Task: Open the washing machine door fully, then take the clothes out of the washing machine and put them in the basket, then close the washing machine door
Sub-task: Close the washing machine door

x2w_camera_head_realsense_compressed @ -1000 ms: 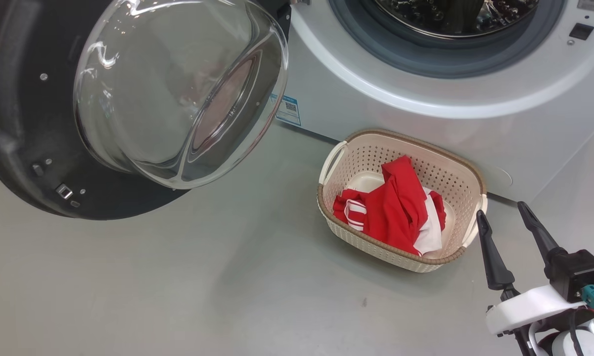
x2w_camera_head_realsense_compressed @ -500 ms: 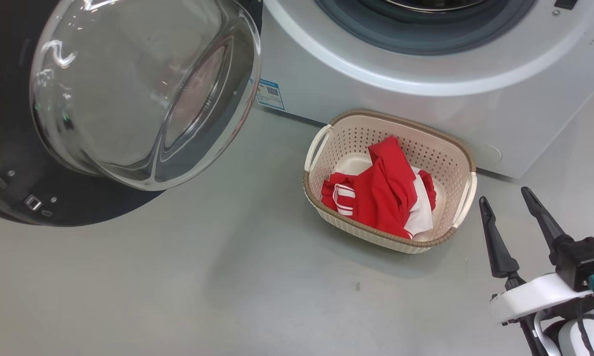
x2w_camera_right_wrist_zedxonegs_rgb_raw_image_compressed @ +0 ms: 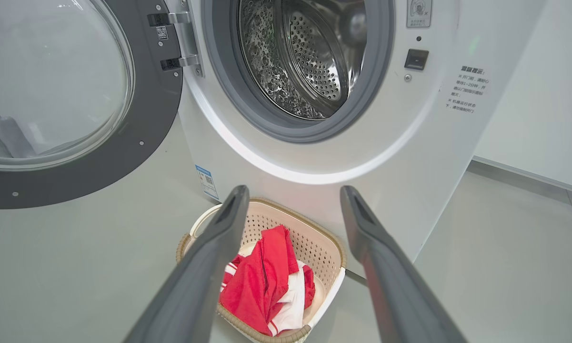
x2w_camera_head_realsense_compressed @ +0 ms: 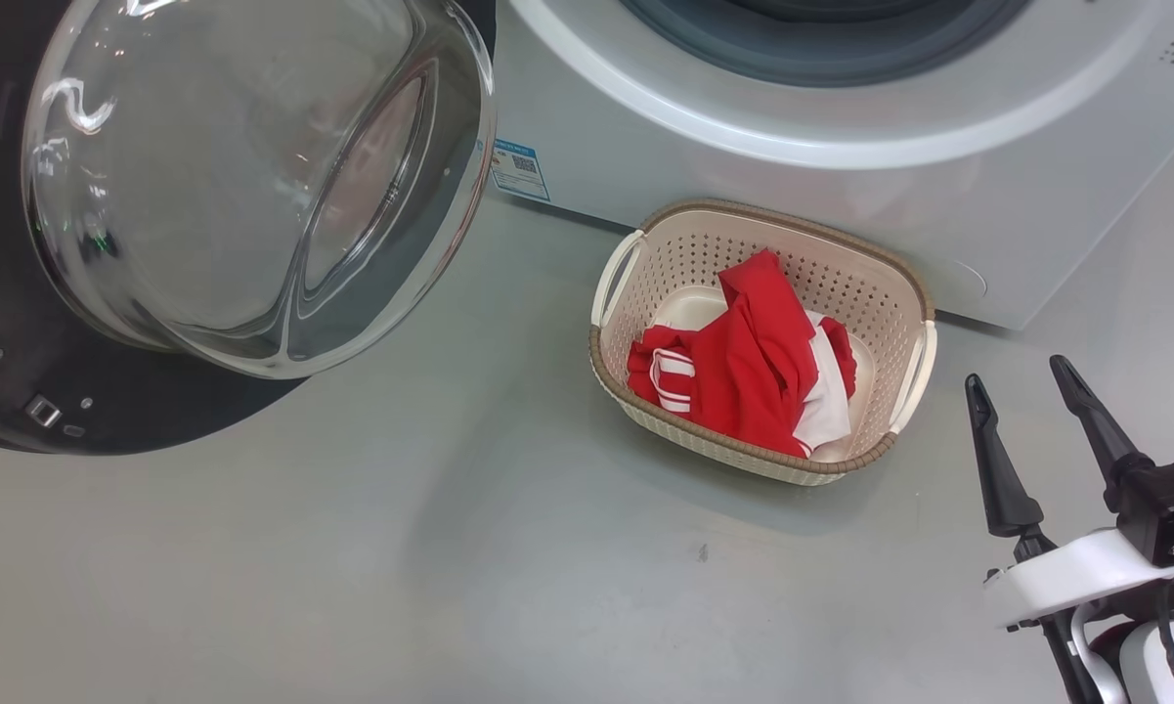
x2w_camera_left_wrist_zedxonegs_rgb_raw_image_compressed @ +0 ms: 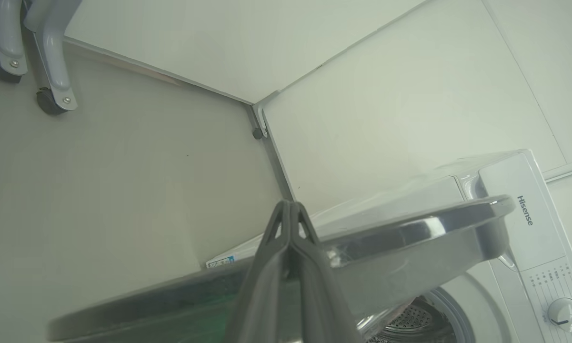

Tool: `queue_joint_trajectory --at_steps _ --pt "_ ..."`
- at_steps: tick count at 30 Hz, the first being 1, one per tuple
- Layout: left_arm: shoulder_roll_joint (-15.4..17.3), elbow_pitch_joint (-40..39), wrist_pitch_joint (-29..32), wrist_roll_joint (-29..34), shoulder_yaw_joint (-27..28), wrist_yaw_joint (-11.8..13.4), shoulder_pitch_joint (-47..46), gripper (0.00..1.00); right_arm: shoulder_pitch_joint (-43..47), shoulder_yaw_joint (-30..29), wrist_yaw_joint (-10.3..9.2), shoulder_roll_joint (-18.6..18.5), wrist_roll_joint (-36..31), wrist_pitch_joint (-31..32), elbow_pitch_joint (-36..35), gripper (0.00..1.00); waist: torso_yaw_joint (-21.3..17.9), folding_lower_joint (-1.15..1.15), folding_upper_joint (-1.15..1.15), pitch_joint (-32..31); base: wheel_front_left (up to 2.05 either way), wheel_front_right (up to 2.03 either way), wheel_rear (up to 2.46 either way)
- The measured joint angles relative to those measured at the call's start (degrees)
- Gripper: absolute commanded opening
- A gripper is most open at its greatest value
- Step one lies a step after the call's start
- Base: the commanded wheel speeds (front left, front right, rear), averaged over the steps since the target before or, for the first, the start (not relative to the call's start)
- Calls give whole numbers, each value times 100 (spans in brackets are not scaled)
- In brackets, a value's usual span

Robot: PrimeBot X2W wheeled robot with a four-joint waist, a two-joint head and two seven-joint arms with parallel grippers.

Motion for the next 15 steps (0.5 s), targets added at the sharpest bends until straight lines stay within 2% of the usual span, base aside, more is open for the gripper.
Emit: queue_joint_trajectory --at_steps 6,15 --pt "93 124 223 20 -101 -66 -67 0 -2 -15 8 -15 19 -1 -30 100 15 0 0 17 0 0 0" --pt "179 167 723 -81 -223 -318 -76 0 -2 -37 32 -41 23 -1 -45 100 68 0 0 18 0 0 0"
